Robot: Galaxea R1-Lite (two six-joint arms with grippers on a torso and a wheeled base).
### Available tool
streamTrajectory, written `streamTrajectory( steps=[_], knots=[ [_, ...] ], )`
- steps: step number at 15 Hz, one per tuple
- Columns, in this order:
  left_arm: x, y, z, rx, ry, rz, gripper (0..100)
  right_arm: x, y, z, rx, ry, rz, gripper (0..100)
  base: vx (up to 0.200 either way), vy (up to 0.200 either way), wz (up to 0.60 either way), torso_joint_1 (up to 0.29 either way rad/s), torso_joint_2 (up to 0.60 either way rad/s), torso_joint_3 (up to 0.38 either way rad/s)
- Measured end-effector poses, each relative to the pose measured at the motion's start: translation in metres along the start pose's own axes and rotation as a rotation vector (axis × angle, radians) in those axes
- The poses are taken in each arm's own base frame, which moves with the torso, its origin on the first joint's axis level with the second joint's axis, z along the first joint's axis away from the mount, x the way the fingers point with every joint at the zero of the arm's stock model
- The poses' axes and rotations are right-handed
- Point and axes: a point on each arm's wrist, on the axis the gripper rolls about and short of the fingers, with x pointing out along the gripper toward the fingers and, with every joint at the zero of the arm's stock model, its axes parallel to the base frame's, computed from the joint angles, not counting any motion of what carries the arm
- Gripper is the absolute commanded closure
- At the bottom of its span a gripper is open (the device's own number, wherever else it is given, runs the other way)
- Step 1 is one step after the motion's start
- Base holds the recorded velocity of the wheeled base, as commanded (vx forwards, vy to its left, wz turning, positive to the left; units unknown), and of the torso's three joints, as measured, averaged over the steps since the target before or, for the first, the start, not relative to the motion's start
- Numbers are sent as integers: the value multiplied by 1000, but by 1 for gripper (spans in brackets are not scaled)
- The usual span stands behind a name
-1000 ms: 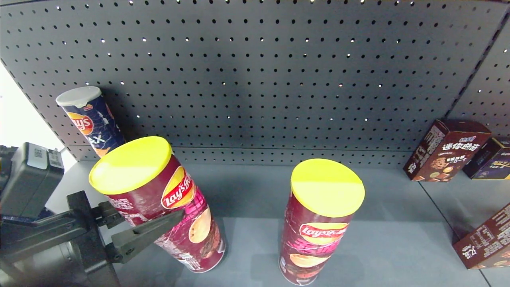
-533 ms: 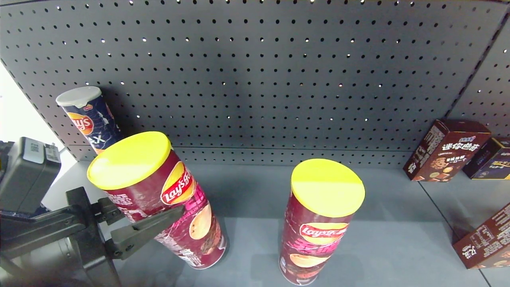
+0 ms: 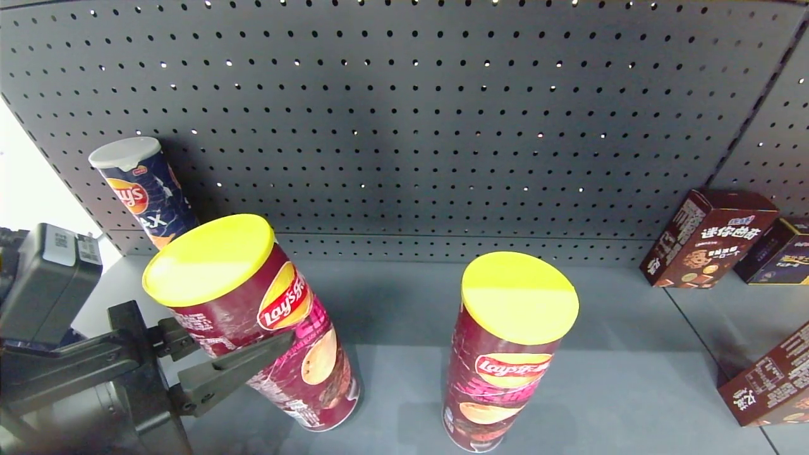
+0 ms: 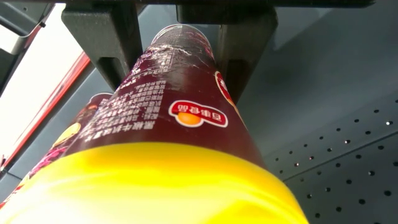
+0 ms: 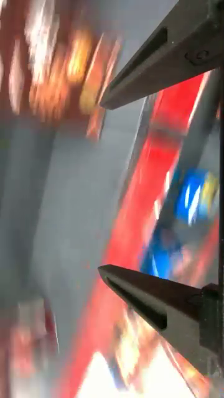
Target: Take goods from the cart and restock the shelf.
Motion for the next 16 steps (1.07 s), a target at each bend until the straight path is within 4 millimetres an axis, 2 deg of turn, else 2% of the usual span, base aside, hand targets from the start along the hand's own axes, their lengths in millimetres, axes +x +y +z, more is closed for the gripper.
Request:
streamTrajectory(
  steps=[1, 2, 5, 6, 7, 9, 10, 12, 16],
  knots=[
    [0, 0, 0, 0, 0, -1, 100, 0, 2, 0, 29, 2, 70, 0, 0, 0, 0, 0, 0, 0],
    [0, 0, 1, 0, -2, 0, 100, 0, 1, 0, 50, 3, 60, 0, 0, 0, 0, 0, 0, 0],
    [0, 1, 3, 2, -12, 6, 100, -1, -7, 1, 37, -1, -312, 0, 0, 0, 0, 0, 0, 0],
    [0, 1, 3, 2, -11, 5, 100, -1, -8, 1, 18, -1, -335, 0, 0, 0, 0, 0, 0, 0],
    [0, 1, 2, 1, -8, 4, 100, -1, -7, 1, -3, -3, -266, 0, 0, 0, 0, 0, 0, 0],
    [0, 0, 1, 1, -5, 1, 100, 0, -2, 0, -20, -12, 44, 0, 0, 0, 0, 0, 0, 0],
    [0, 0, 1, 1, -5, 1, 100, 0, -2, -2, -8, -1, 99, 0, 0, 0, 0, 0, 0, 0],
    [0, 0, 3, 2, -9, 1, 100, 0, -5, -6, 34, 34, 43, 0, 0, 0, 0, 0, 0, 0],
    [0, 0, 4, 3, -13, -1, 100, 0, -5, -6, 46, 38, 48, 0, 0, 0, 0, 0, 0, 0]
  ],
)
